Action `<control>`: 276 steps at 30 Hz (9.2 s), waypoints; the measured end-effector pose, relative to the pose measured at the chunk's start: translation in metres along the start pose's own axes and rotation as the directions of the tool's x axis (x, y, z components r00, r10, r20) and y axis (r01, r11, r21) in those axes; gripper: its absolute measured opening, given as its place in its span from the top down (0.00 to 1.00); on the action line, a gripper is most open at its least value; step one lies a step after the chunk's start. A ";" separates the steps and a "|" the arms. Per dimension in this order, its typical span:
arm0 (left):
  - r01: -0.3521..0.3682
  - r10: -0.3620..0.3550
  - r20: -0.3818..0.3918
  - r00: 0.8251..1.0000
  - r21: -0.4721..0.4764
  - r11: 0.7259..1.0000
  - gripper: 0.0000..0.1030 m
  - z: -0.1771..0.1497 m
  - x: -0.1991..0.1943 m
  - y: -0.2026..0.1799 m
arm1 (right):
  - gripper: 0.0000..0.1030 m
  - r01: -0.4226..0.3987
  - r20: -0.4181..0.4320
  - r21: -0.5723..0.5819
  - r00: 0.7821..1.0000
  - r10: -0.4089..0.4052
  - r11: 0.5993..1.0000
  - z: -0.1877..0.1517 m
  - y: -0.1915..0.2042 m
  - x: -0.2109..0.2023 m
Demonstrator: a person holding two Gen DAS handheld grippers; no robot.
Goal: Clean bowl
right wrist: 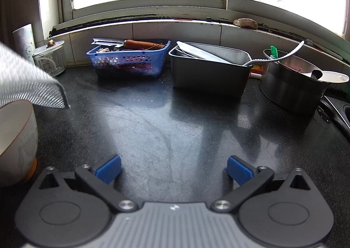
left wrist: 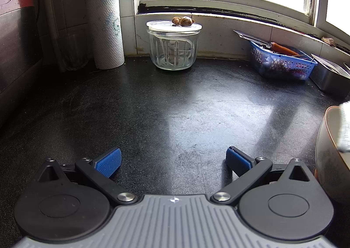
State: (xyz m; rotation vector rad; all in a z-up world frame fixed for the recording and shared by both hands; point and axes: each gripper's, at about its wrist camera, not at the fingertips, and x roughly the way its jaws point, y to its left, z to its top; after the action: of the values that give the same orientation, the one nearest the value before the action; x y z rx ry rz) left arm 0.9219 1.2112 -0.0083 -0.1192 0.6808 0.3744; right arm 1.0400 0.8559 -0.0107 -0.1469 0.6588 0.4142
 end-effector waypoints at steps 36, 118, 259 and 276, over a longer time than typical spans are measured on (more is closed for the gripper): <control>0.000 0.000 0.000 1.000 0.000 1.000 0.00 0.000 -0.001 0.000 | 0.00 0.001 0.000 0.000 1.000 -0.001 1.000 0.000 0.000 0.000; -0.001 0.001 -0.001 1.000 0.000 1.000 0.00 0.000 -0.001 -0.001 | 0.00 -0.065 0.024 0.037 0.998 0.064 0.997 -0.007 -0.096 -0.004; -0.161 0.115 -0.350 0.930 -0.106 0.981 0.00 0.034 -0.173 -0.057 | 0.00 -0.012 0.004 -0.012 1.000 0.012 1.000 -0.007 -0.088 -0.001; -0.146 0.114 -0.320 0.941 -0.081 0.986 0.00 0.046 -0.177 -0.063 | 0.00 0.014 -0.009 0.138 1.000 -0.013 0.990 0.006 -0.090 -0.032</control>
State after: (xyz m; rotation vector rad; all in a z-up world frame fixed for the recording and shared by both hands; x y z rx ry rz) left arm 0.8466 1.1103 0.1384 -0.2367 0.9884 0.5249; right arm 1.0585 0.7656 0.0138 -0.0218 0.6915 0.3541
